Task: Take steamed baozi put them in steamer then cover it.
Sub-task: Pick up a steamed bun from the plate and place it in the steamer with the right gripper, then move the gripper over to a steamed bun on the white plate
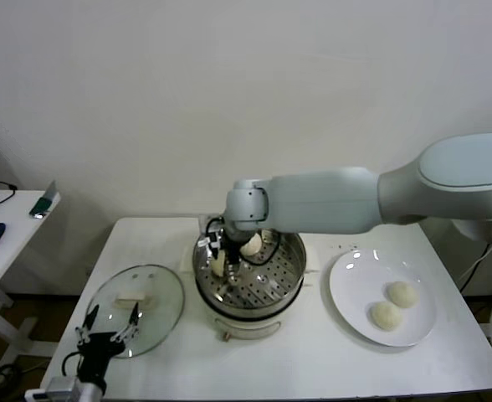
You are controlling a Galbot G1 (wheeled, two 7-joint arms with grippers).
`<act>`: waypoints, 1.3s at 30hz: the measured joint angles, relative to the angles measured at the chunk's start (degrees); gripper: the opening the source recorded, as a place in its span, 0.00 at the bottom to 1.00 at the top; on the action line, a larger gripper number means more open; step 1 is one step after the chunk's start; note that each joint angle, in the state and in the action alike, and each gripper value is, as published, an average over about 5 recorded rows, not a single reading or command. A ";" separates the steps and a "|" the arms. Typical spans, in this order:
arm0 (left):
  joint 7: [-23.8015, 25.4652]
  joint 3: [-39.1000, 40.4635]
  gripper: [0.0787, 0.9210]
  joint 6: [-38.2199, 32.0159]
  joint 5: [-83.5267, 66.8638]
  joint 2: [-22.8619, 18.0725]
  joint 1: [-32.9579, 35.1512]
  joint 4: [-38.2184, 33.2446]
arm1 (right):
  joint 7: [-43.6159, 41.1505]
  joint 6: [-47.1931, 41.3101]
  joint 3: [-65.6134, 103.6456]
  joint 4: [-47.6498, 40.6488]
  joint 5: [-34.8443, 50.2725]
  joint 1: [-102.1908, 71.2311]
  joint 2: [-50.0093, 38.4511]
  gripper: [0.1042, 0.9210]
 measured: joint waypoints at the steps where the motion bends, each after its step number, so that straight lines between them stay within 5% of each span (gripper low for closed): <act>1: 0.01 -0.02 0.88 0.04 0.00 0.00 0.01 -0.05 | 0.10 -0.05 0.06 0.03 0.07 0.05 -0.08 0.81; 11: 0.10 -0.20 0.88 0.48 0.09 0.03 0.19 -0.62 | -1.40 0.88 -1.05 2.63 1.85 4.22 -3.20 0.88; 22: 0.17 0.60 0.88 1.10 0.59 0.38 0.12 -0.55 | -8.50 4.02 -6.04 10.64 2.59 17.07 -17.75 0.88; 39: 0.30 0.38 0.88 1.31 0.88 0.56 0.59 -0.99 | -15.74 11.07 -19.38 16.21 -11.24 23.00 -41.10 0.88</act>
